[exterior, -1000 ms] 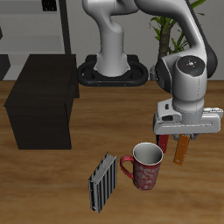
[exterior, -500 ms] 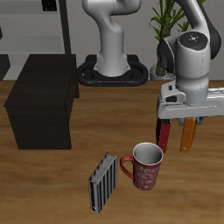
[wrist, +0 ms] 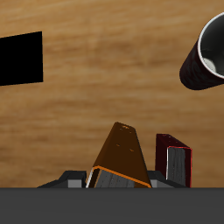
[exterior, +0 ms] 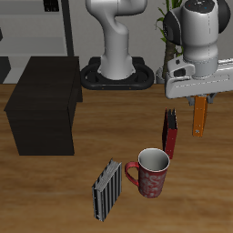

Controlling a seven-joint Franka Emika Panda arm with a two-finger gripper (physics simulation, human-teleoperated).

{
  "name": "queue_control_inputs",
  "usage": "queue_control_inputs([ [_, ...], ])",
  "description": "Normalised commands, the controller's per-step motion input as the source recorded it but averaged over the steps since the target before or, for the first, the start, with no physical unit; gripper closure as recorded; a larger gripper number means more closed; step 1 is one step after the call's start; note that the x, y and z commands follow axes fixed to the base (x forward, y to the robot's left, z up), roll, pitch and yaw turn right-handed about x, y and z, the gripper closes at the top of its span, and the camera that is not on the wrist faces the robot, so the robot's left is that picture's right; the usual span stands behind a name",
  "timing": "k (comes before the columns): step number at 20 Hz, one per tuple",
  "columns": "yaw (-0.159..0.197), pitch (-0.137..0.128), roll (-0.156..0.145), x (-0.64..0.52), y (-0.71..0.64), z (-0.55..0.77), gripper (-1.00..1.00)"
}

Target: Place the orange book upright on top of the shelf and place the red mug on top of the shelf

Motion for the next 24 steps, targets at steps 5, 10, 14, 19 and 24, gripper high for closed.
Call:
queue_control_inputs([
  [5,-0.015,-0.063,0.005,-0.49,-0.4,0.88,1.0],
  [10,0.008,0.008,0.01,-0.35,-0.26,0.35,1.0],
  [14,0.005,-0.028,-0.019,-0.37,-0.43,0.42,1.0],
  [19,-0.043,0.0,-0.054,-0.24,-0.66,0.33,1.0],
  [24,-0.048,0.014,-0.042,-0.17,-0.48,0.22,1.0],
])
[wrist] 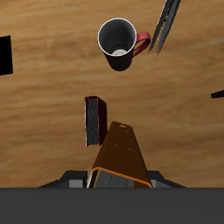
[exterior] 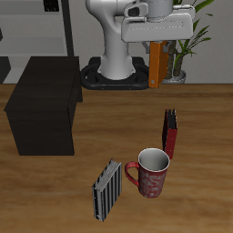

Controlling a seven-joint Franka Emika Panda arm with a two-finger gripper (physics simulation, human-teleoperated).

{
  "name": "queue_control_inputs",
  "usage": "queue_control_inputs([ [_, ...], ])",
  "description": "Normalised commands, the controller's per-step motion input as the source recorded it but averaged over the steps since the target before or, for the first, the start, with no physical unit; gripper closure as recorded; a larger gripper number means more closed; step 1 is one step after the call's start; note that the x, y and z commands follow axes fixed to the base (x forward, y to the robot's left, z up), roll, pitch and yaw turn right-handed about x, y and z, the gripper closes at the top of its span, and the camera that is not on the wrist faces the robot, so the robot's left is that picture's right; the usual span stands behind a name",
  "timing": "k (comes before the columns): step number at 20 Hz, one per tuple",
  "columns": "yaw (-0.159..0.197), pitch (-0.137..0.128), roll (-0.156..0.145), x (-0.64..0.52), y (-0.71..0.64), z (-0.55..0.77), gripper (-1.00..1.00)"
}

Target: Place the orange book upright on top of the shelf and place the red mug on top of the shelf

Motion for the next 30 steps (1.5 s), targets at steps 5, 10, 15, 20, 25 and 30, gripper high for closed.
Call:
queue_control_inputs([
  [5,-0.069,-0.005,-0.022,-0.36,-0.78,0.22,1.0],
  [10,-0.075,0.003,-0.031,-0.19,-0.68,0.08,1.0],
  [15,-0.051,-0.033,-0.057,-0.28,-0.73,0.17,1.0],
  [20,-0.057,0.002,-0.019,-0.2,-0.59,0.09,1.0],
  [25,-0.034,0.018,-0.016,-0.13,-0.7,0.0,1.0],
  [30,-0.006,0.016,0.031,-0.15,-0.45,-0.02,1.0],
])
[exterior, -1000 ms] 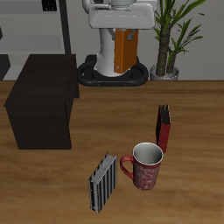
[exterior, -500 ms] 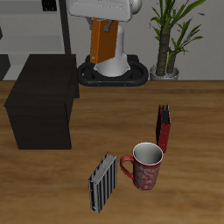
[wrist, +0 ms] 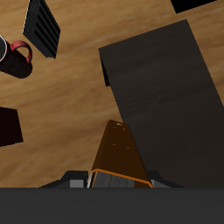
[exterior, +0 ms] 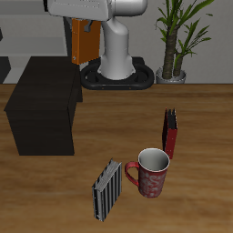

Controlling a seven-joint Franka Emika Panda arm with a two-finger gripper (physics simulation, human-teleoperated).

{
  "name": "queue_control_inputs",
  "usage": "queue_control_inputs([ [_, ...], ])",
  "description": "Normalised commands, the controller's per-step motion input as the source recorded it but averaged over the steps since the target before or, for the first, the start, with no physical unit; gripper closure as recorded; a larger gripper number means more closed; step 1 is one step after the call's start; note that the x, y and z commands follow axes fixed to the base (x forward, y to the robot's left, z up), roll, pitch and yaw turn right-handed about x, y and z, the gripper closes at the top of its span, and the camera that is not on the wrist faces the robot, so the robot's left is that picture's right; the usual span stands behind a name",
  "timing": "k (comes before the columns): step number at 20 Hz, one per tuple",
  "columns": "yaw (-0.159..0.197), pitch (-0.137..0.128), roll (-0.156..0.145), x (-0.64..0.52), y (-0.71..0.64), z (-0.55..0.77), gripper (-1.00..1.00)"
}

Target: Place the orange book upright on top of the shelf and place the red mug on top of the shelf

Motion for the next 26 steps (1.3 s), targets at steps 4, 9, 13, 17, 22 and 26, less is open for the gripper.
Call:
queue_control_inputs([
  [4,-0.043,0.003,0.055,-0.17,-0.46,0.07,1.0],
  [9,-0.022,0.007,0.03,-0.15,-0.51,0.02,1.0],
  [13,-0.055,0.008,-0.03,-0.16,-0.55,-0.1,1.0],
  [17,-0.069,-0.006,-0.035,-0.15,-0.48,-0.06,1.0],
  [22,-0.058,0.011,-0.056,-0.07,-0.42,-0.08,1.0],
  [26,-0.101,0.068,0.019,-0.01,-0.13,-0.17,1.0],
])
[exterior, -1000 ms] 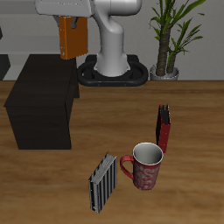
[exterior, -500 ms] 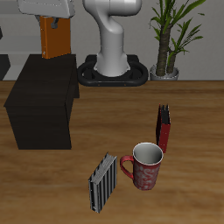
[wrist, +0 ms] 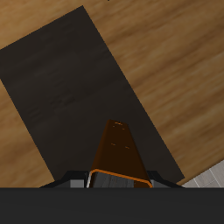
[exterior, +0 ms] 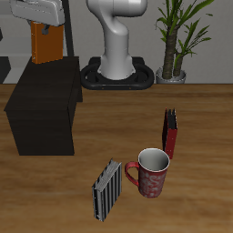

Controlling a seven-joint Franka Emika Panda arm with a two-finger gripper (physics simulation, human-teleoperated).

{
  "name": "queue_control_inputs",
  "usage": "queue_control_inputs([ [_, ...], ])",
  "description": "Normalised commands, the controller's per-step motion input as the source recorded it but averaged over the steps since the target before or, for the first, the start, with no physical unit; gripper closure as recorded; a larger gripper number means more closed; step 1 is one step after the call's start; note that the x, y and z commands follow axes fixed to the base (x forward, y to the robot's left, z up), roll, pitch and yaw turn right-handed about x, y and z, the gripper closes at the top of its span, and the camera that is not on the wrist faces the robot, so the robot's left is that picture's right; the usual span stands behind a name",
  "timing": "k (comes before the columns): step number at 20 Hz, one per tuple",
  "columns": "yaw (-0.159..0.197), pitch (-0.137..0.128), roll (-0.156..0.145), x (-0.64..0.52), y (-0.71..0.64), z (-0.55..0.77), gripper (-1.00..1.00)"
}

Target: Place the orange book upright on top of the shelf and place the red mug on top of the shelf

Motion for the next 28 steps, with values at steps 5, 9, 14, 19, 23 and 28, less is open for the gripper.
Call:
queue_control_inputs([
  [5,-0.098,0.059,0.041,-0.1,-0.16,-0.13,1.0],
  [9,-0.062,0.02,0.012,-0.22,-0.09,-0.11,1.0],
  [14,0.003,0.0,0.001,-0.12,0.0,-0.1,1.0],
  [19,-0.066,0.072,-0.021,0.09,-0.17,-0.28,1.0],
  [23,-0.028,0.077,-0.018,0.2,-0.1,-0.25,-1.0],
  [28,0.018,0.003,-0.01,0.07,0.01,-0.05,-1.0],
])
